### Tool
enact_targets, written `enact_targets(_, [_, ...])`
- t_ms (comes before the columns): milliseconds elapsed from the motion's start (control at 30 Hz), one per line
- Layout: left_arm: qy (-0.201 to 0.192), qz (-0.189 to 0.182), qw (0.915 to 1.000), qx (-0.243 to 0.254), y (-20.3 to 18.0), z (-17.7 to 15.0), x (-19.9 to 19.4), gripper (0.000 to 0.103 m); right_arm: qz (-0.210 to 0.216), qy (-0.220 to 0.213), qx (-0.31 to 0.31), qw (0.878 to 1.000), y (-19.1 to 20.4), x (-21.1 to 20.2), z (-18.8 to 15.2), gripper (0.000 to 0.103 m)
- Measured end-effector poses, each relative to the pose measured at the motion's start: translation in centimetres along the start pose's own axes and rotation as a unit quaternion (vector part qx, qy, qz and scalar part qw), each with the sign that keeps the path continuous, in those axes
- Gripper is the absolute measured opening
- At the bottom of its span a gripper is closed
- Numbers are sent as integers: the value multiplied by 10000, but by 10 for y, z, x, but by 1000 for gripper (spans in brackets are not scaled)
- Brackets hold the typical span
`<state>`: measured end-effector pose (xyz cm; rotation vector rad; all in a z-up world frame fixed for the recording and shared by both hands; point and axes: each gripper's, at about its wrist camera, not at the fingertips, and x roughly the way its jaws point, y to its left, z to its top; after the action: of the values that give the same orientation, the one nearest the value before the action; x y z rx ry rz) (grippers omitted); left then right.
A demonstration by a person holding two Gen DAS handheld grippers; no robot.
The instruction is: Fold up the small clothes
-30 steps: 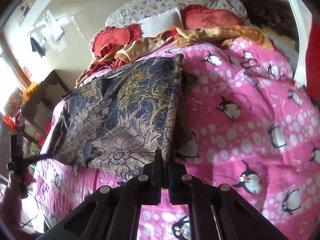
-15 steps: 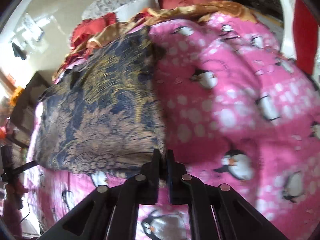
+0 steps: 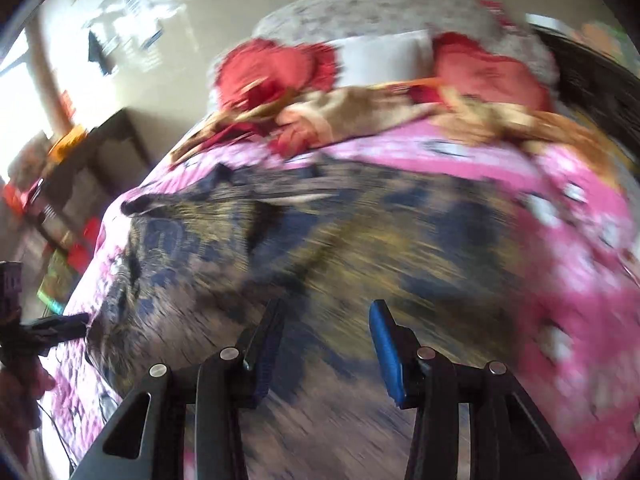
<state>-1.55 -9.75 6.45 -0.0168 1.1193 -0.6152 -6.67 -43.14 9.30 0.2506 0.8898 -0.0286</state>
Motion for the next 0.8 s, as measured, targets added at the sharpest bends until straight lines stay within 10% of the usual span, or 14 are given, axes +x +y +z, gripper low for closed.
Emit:
enact_targets(100, [168, 556, 9982, 162, -3, 2, 29, 57, 284, 214, -468, 9983, 33, 41, 20, 43])
enact_targets(233, [39, 551, 9985, 23, 3, 9, 36, 60, -407, 387, -1107, 9923, 59, 102, 37, 43])
enact_targets(567, [13, 259, 9990, -369, 22, 19, 23, 60, -244, -184, -1847, 9823, 83, 80, 62, 59])
enact_targets(733, [-64, 318, 9990, -319, 24, 15, 10, 60, -239, 385, -2326, 9715, 92, 109, 59, 2])
enact_targets(800, [-91, 361, 9987, -353, 30, 15, 6, 60, -181, 237, -2324, 9722, 93, 101, 60, 2])
